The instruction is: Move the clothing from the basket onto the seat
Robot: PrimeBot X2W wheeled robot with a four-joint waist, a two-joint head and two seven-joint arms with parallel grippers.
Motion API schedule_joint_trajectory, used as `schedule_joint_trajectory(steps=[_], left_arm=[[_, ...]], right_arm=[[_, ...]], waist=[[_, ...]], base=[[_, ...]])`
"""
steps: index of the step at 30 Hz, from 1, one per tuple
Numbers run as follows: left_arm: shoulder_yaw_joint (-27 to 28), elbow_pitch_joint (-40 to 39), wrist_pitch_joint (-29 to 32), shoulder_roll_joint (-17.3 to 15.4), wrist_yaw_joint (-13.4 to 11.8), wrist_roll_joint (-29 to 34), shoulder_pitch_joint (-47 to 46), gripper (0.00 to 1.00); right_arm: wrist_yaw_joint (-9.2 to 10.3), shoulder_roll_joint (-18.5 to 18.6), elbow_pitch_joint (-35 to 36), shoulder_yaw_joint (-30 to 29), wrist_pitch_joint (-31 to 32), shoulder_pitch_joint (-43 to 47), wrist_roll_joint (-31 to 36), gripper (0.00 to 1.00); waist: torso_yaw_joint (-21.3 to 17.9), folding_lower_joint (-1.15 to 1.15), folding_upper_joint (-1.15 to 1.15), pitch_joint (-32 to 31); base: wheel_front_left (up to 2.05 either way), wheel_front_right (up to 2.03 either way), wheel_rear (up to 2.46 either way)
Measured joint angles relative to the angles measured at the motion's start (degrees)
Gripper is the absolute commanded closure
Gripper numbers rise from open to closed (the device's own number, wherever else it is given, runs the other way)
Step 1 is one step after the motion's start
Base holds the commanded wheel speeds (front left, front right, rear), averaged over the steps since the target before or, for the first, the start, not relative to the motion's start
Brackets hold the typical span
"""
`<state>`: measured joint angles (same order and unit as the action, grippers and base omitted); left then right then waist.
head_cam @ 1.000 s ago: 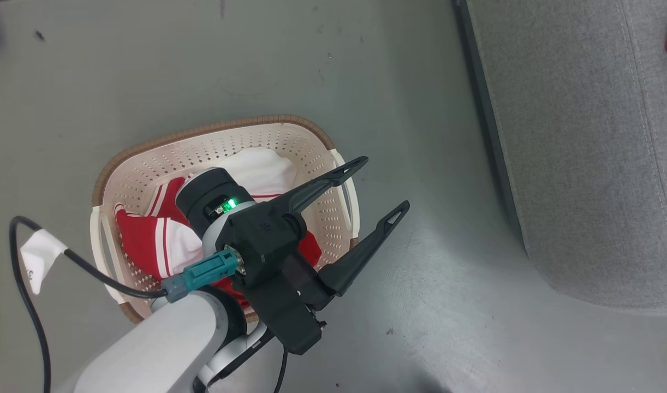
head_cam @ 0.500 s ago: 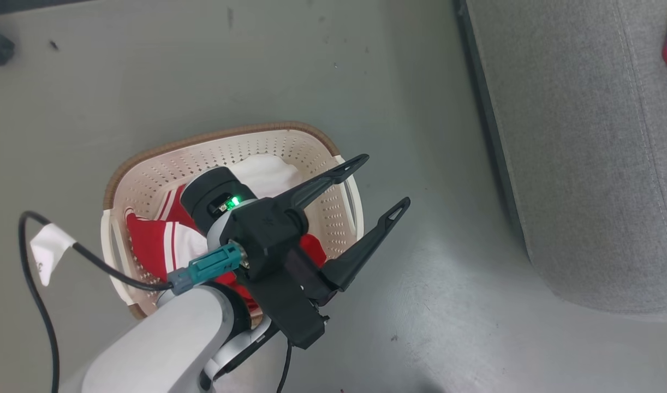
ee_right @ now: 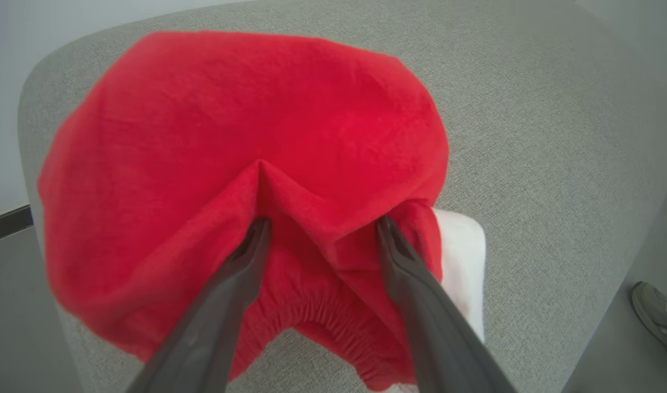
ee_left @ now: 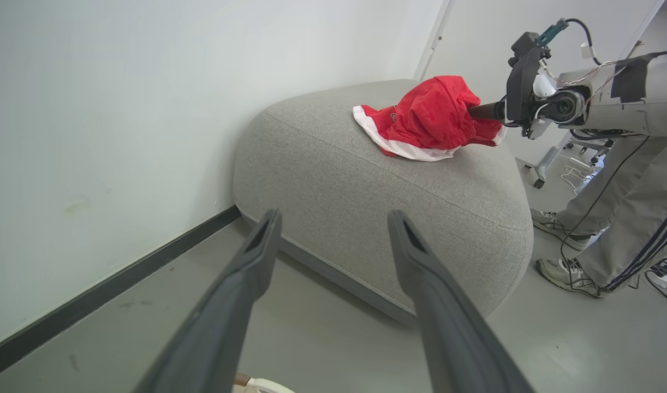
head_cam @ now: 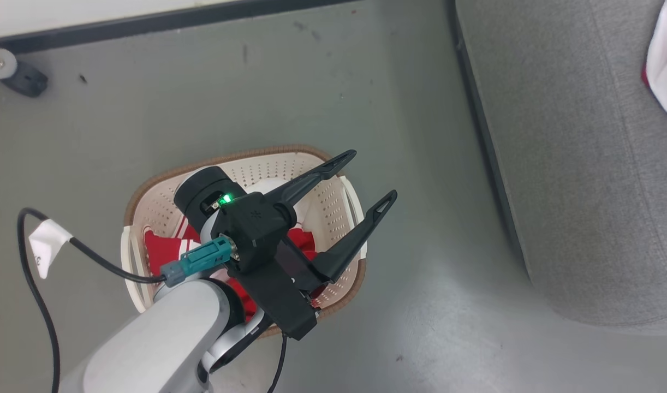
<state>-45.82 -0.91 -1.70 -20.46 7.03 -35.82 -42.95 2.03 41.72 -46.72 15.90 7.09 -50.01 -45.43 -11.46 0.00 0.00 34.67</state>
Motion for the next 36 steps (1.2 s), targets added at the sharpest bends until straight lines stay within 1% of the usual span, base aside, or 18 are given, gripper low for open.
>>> schedule_joint_trajectory(steps=[1, 5, 10, 13, 16, 19, 29, 32, 36], left_arm=[[0.0, 0.0, 0.0, 0.0, 0.0, 0.0, 0.0, 0.0], [0.15, 1.37, -1.22, 0.13, 0.02, -0.37, 0.53, 0.0], [0.44, 3.25, -3.03, -0.08, 0.02, -1.02, 2.67, 0.0], [0.68, 4.27, -4.05, -0.29, 0.02, -2.15, 4.02, 0.0], [1.01, 5.19, -5.13, -0.25, 0.02, -2.69, 5.27, 0.0], [1.64, 6.12, -6.17, -0.22, -0.15, -3.08, 6.66, 0.0], [5.42, 7.6, -9.69, -0.59, -3.16, -6.11, 12.44, 0.0], [6.52, 7.92, -10.11, -0.63, -4.35, -6.61, 14.24, 0.0], [8.47, 7.9, -11.01, -0.67, -6.33, -7.76, 17.39, 0.0]], right_arm=[[0.0, 0.0, 0.0, 0.0, 0.0, 0.0, 0.0, 0.0], [-2.44, 0.48, -0.53, 0.68, 1.11, -0.13, 0.0, 0.0], [-5.04, 1.11, -2.32, 1.13, 3.02, 0.25, -0.71, 0.0], [-6.14, 1.82, -2.69, 1.19, 3.5, 1.4, -1.02, 0.0], [-6.56, 3.01, -2.55, 1.22, 3.39, 2.57, -1.01, 0.0], [-6.58, 3.22, -1.05, 0.55, 1.77, 2.8, -1.09, 0.0], [-6.58, 1.55, 6.42, 0.55, -4.2, 8.73, -1.0, 0.0], [-5.54, 0.79, 9.94, 0.08, -7.17, 10.97, -0.92, 0.0], [-4.67, -0.68, 15.37, -0.29, -10.89, 15.07, -0.84, 0.0]], waist=[[0.0, 0.0, 0.0, 0.0], [-0.22, 0.0, 0.0, -2.25], [-0.51, 0.0, 0.0, -5.53], [-0.64, 0.0, 0.0, -7.68], [-0.72, -0.01, 0.0, -9.92], [-0.69, -0.01, 0.0, -12.22], [0.41, -0.01, -0.01, -19.74], [1.2, -0.01, -0.01, -21.76], [2.58, -0.01, -0.01, -24.13]], base=[[0.0, 0.0, 0.0], [0.0, 0.0, 0.0], [0.0, 0.0, 0.0], [0.0, 0.0, 0.0], [0.0, 0.0, 0.0], [0.0, 0.0, 0.0], [0.0, 0.0, 0.0], [0.0, 0.0, 0.0], [0.0, 0.0, 0.0]])
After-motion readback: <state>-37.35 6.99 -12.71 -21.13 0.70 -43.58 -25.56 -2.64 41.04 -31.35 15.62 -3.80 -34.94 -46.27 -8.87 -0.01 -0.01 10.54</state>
